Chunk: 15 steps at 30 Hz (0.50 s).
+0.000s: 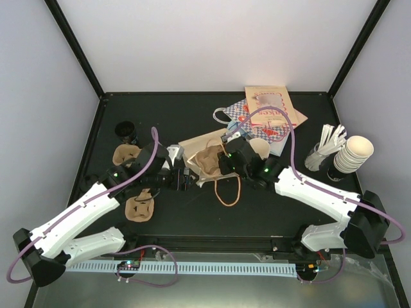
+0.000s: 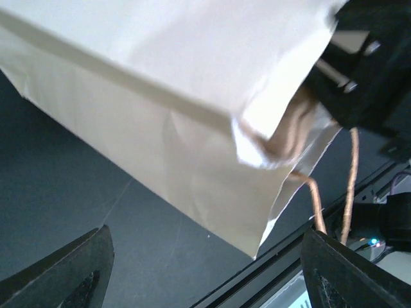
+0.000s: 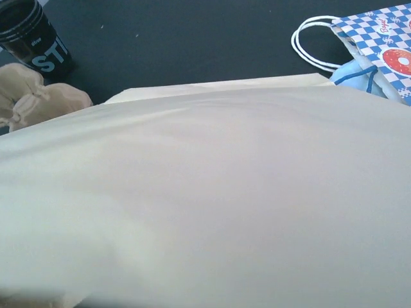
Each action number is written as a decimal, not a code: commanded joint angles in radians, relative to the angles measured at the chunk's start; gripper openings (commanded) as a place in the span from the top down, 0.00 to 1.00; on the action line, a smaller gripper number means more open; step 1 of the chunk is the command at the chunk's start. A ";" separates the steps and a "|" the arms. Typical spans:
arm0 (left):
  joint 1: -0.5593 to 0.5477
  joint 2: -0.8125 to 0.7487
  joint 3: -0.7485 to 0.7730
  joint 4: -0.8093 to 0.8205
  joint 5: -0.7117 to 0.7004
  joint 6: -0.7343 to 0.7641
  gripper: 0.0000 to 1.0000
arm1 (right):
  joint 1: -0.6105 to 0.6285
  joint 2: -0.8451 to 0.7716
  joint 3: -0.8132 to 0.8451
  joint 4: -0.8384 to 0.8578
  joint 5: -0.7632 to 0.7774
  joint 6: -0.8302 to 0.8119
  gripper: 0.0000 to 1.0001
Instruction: Pack the takeout coffee
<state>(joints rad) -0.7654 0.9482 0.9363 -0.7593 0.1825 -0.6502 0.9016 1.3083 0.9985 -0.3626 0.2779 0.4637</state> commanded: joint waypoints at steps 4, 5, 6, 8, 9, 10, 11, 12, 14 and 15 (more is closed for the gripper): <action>-0.003 0.009 0.107 -0.042 -0.058 0.039 0.17 | -0.003 -0.004 -0.032 0.097 0.030 -0.042 0.67; -0.003 0.009 0.093 -0.032 -0.048 0.024 0.18 | -0.004 -0.006 -0.037 0.111 0.031 -0.048 0.67; -0.003 0.009 0.076 -0.018 -0.036 0.004 0.18 | -0.003 -0.006 -0.039 0.116 0.032 -0.050 0.67; -0.003 0.011 0.043 0.022 0.000 -0.023 0.19 | -0.004 -0.006 -0.041 0.128 0.034 -0.055 0.67; -0.003 0.015 0.035 0.037 0.017 -0.029 0.19 | -0.003 -0.004 -0.041 0.130 0.033 -0.057 0.67; -0.003 0.022 0.036 0.040 0.024 -0.032 0.20 | -0.004 -0.003 -0.042 0.132 0.031 -0.057 0.67; -0.003 0.028 0.044 0.038 0.021 -0.030 0.20 | -0.003 -0.003 -0.042 0.134 0.029 -0.059 0.67; -0.003 0.036 0.058 0.034 0.011 -0.021 0.20 | -0.003 -0.003 -0.044 0.135 0.028 -0.061 0.67; -0.003 0.045 0.113 -0.001 -0.030 0.008 0.20 | -0.003 -0.003 -0.050 0.137 0.026 -0.062 0.67; -0.003 0.047 0.148 -0.014 -0.051 0.033 0.20 | -0.004 -0.004 -0.054 0.140 0.026 -0.064 0.67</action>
<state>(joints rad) -0.7654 0.9859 0.9810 -0.7582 0.1745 -0.6548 0.9016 1.3102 0.9588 -0.2733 0.2855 0.4160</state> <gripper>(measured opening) 0.799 0.327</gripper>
